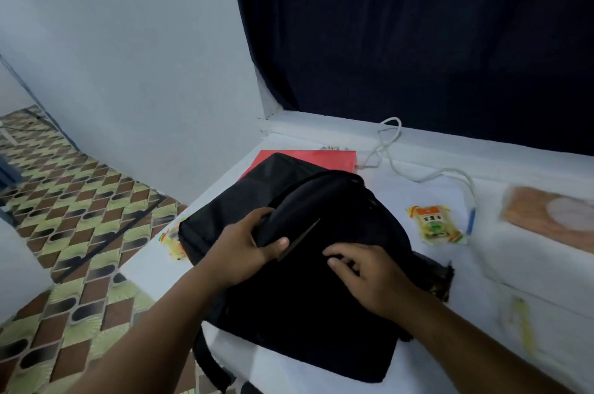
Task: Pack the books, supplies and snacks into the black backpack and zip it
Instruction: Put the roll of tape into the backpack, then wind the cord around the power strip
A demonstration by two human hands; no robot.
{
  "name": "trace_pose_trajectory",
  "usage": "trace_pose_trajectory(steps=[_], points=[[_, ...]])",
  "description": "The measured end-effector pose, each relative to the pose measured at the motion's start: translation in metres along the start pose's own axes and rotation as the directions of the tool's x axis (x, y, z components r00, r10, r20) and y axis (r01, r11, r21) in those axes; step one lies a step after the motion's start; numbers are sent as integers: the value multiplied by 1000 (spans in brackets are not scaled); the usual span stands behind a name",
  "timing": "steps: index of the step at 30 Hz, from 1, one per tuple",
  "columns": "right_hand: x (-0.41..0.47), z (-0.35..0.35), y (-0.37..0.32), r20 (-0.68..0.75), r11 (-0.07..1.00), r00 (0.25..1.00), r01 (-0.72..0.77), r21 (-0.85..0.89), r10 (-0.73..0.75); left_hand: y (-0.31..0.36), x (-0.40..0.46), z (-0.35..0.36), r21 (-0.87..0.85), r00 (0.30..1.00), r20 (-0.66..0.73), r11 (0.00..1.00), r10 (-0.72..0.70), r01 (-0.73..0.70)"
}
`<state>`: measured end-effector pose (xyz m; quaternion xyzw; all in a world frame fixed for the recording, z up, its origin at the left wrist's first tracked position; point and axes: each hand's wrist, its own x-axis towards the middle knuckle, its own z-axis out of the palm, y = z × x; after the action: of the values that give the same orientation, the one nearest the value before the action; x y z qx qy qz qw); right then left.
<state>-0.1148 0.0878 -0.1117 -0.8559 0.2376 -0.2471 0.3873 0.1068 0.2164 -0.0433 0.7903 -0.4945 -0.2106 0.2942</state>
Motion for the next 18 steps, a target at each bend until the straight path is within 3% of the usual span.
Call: trace_pose_trajectory(steps=[4, 10, 13, 15, 18], points=[[-17, -30, 4, -167, 998, 984, -56, -2, 55, 13, -5, 26, -27, 990, 132, 999, -43, 47], [-39, -50, 20, -351, 973, 926, -192, -128, 137, 49, 2, 66, -296, 996, -51, 954, -72, 54], [-47, -56, 26, -346, 952, 897, -304, -32, 275, 61, 3, 94, -305, 985, 170, 948, -40, 91], [-49, -63, 26, -363, 937, 871, -347, 24, 332, 69, 4, 106, -286, 932, 362, 955, 32, 78], [-42, -74, 24, -400, 934, 849, -352, 59, 345, 88, 17, 104, -275, 932, 342, 961, 121, -24]])
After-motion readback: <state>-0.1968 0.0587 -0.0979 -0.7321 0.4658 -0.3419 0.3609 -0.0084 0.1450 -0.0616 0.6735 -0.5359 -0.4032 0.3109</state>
